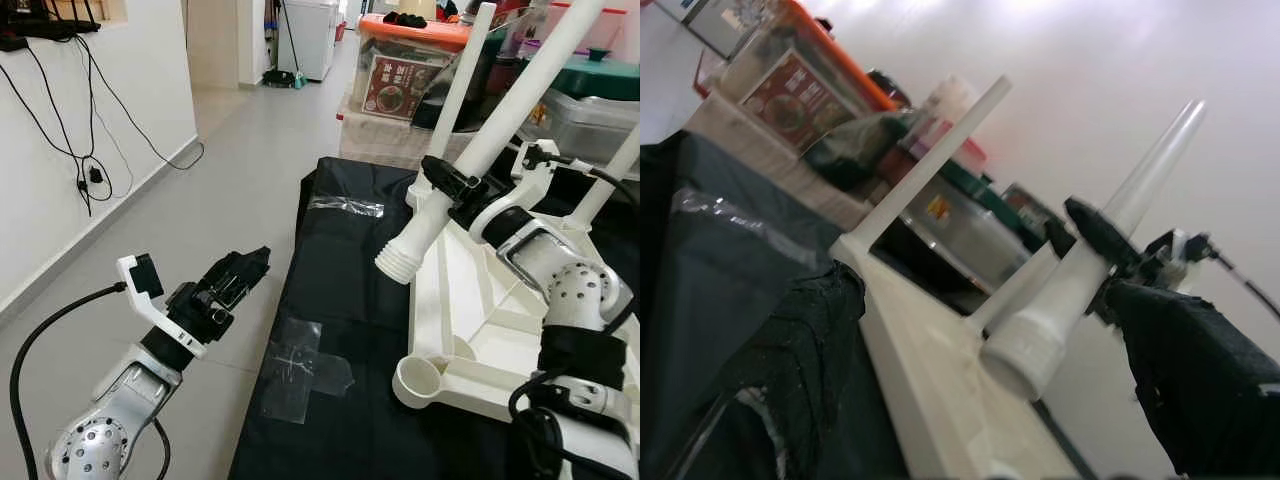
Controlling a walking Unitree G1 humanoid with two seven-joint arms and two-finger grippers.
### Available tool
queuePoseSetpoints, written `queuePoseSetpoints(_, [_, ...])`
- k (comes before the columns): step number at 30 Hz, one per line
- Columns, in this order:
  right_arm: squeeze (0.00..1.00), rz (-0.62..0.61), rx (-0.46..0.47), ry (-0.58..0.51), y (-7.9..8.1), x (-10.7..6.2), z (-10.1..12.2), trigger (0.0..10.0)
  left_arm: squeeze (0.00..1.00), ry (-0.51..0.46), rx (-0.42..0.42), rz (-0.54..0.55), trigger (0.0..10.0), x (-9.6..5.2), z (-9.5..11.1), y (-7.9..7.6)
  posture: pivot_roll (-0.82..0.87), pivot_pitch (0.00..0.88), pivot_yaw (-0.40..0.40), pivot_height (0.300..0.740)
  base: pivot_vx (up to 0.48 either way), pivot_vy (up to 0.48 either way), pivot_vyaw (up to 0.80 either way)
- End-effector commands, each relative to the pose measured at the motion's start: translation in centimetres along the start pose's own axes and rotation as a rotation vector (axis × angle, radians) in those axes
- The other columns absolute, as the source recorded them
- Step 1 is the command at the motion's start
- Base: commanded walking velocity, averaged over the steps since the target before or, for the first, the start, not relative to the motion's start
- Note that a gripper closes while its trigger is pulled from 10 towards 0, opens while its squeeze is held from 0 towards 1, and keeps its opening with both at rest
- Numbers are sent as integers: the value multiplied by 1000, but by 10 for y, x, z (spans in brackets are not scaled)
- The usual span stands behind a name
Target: Building children table
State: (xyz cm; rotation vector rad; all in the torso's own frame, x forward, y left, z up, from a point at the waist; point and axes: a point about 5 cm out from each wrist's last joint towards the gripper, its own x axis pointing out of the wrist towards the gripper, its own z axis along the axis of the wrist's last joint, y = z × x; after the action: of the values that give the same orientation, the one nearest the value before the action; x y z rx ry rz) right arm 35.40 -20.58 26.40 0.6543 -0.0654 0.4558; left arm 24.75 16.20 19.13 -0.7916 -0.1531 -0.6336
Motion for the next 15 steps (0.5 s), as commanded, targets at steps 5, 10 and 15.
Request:
queuePoseSetpoints(5, [0,-7,-10,-24,-2,-4,-3,0,0,77,38,5,10000,-4,-12,2,55,0,-99,740,0,0,0])
queuePoseSetpoints(10, [0,46,-23,-46,-1,-9,-3,0,0,181,149,32,10000,-6,-26,6,56,0,-100,740,0,0,0])
queuePoseSetpoints(15, [0,151,-70,-32,8,-14,-4,0,0,195,150,25,10000,-8,-29,6,53,0,-99,740,0,0,0])
